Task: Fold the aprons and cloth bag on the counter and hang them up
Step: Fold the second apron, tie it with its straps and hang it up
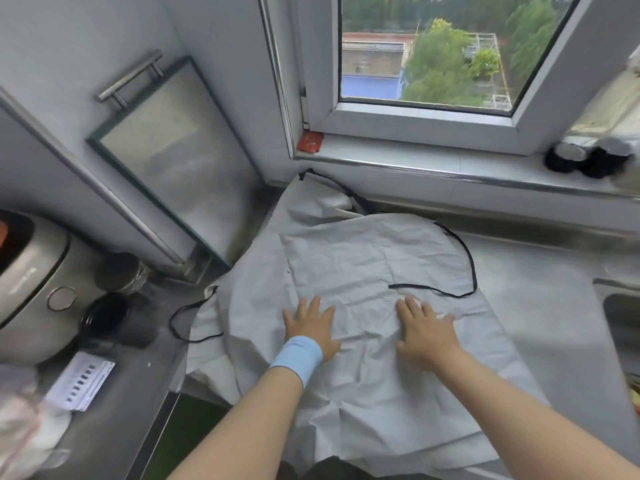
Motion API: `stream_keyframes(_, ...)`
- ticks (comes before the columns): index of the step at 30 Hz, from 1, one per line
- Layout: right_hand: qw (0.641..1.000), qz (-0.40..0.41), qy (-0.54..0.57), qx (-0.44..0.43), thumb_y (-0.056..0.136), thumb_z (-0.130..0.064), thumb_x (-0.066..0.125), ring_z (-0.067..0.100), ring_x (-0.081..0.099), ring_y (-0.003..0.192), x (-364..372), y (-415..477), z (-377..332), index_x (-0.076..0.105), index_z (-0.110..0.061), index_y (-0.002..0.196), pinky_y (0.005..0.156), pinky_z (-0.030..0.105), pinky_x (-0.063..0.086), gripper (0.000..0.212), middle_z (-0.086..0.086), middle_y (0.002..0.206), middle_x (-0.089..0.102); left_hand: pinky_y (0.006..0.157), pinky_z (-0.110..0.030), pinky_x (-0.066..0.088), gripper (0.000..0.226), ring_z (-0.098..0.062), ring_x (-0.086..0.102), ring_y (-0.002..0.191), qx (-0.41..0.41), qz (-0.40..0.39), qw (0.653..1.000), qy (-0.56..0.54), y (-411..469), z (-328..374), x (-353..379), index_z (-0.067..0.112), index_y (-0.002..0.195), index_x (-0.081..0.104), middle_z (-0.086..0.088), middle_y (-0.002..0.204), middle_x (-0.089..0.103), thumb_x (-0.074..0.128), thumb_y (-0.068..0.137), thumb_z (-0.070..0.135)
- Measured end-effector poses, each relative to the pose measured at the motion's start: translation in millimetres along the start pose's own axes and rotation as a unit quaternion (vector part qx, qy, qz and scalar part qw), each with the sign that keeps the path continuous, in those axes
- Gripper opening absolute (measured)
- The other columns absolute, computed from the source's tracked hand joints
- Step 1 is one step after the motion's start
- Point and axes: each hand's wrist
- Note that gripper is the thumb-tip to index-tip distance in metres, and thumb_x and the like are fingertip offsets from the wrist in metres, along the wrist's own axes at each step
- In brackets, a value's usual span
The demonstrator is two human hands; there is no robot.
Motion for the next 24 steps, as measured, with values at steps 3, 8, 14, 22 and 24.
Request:
stream_keyframes(3, 0.998, 0.061, -0.006, -0.005, 0.083, -0.053, 0.033, 0.031, 0.026, 0.143, -2.9, -10.7, -14.5, 0.007, -0.028, 0.156, 0.110, 0.059, 0.019, 0.082, 0.015, 0.158, 0.023, 0.114, -0.062, 0.004, 0.089, -0.034, -0.011, 0.147, 0.007, -0.074, 0.997, -0.003, -9.4, -0.9, 14.4, 0.043, 0.151, 0.004, 0.002, 0.161, -0.015, 0.052, 0.080, 0.065)
stream_keyframes(8, 0.996, -0.041, 0.060, -0.049, 0.093, -0.051, 0.039, 0.023, 0.005, 0.151, 13.8, -32.6, -23.8, 0.000, -0.035, 0.156, 0.114, 0.057, 0.019, 0.077, 0.000, 0.166, -0.003, 0.118, -0.053, 0.013, 0.080, -0.032, -0.008, 0.148, 0.113, -0.128, 0.985, -0.026, -17.9, -6.5, 7.0, 0.046, 0.148, 0.020, 0.007, 0.162, -0.009, 0.060, 0.080, 0.055)
stream_keyframes(14, 0.999, -0.030, 0.032, -0.002, 0.095, -0.038, 0.041, 0.028, 0.051, 0.126, -12.8, -50.3, -11.9, 0.029, -0.027, 0.150, 0.104, 0.045, 0.033, 0.057, 0.004, 0.142, 0.048, 0.111, -0.035, 0.036, 0.057, -0.022, 0.046, 0.131, 0.132, -0.117, 0.978, -0.111, -8.0, 5.9, -24.7, 0.037, 0.141, 0.044, 0.003, 0.142, 0.051, 0.059, 0.087, 0.044)
stream_keyframes(22, 0.954, 0.128, 0.257, 0.091, 0.095, -0.028, 0.043, 0.027, 0.055, 0.120, -105.9, 34.2, 21.1, 0.060, -0.027, 0.127, 0.093, 0.038, 0.047, 0.036, 0.001, 0.131, 0.061, 0.104, -0.034, 0.042, 0.044, -0.020, 0.055, 0.121, 0.076, 0.027, 0.975, -0.208, 56.4, 12.2, -108.2, 0.032, 0.136, 0.049, 0.008, 0.138, 0.054, 0.051, 0.092, 0.033)
stream_keyframes(24, 0.940, 0.158, 0.290, 0.089, 0.096, -0.026, 0.042, 0.028, 0.057, 0.116, -130.3, 60.2, 25.6, 0.064, -0.026, 0.121, 0.090, 0.038, 0.049, 0.034, 0.002, 0.127, 0.064, 0.103, -0.037, 0.043, 0.047, -0.024, 0.054, 0.122, 0.041, 0.077, 0.966, -0.243, 80.0, 11.1, -128.8, 0.030, 0.139, 0.045, 0.005, 0.140, 0.052, 0.050, 0.092, 0.028)
Point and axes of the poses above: each hand's wrist, its own y-axis towards the middle knuckle, its own x-axis out of the palm, z = x × y
